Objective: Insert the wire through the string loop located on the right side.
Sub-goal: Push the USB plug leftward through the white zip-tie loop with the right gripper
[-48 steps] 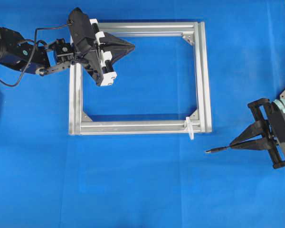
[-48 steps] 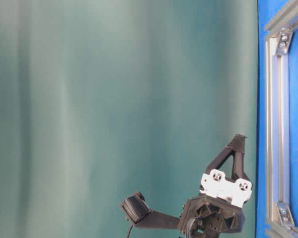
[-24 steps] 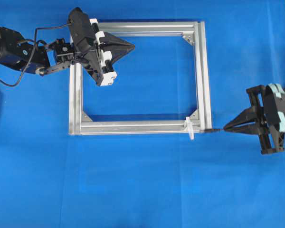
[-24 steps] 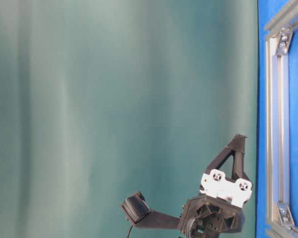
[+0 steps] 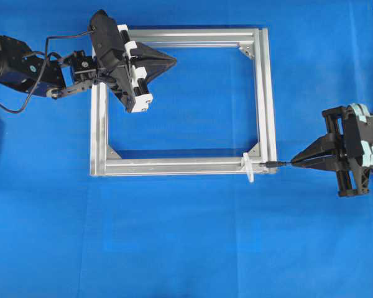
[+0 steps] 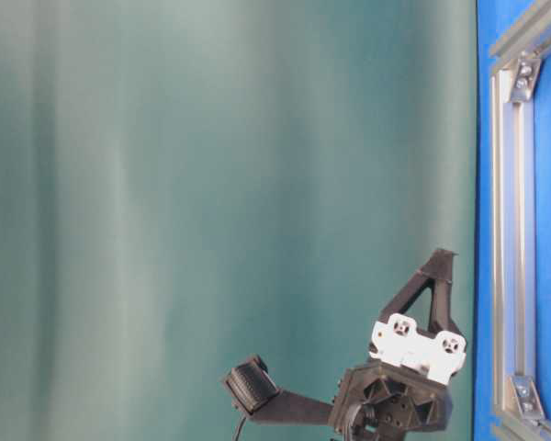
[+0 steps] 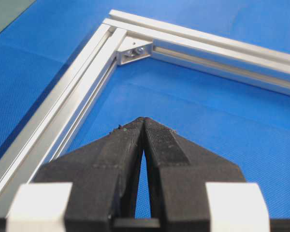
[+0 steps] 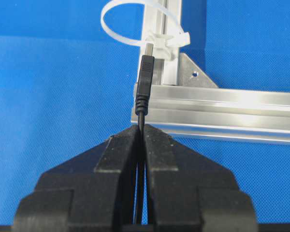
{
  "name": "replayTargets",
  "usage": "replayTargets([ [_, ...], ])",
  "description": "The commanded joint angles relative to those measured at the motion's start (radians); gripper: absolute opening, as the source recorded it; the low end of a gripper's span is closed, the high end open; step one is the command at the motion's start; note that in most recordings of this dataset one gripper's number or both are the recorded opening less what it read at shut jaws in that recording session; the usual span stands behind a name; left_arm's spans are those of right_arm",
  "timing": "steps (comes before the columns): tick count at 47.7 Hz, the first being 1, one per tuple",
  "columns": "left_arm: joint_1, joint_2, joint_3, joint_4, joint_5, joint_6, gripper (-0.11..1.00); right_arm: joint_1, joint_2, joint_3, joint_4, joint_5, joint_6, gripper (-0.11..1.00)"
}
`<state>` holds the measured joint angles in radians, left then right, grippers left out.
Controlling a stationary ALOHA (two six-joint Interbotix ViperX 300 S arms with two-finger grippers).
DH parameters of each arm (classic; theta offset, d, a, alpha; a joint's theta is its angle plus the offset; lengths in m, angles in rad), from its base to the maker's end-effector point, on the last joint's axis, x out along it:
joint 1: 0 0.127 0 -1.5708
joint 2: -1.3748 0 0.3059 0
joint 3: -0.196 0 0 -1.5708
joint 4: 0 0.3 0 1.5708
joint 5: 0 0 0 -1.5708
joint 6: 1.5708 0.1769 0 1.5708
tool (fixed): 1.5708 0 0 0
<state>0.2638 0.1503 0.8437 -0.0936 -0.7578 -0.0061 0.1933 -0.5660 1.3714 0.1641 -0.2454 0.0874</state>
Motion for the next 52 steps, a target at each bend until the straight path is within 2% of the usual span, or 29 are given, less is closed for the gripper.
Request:
replayTargets([
  [1,-0.003,-0.032,-0.015,0.002,-0.009,-0.002,0.0,-0.002,0.0,-0.011,-0.002,-0.012,-0.002,-0.04],
  [52,-0.003,-0.032,-0.017,0.002,-0.009,-0.002,0.0,-0.002,0.002,-0.011,0.0,-0.026,0.0,-0.04],
])
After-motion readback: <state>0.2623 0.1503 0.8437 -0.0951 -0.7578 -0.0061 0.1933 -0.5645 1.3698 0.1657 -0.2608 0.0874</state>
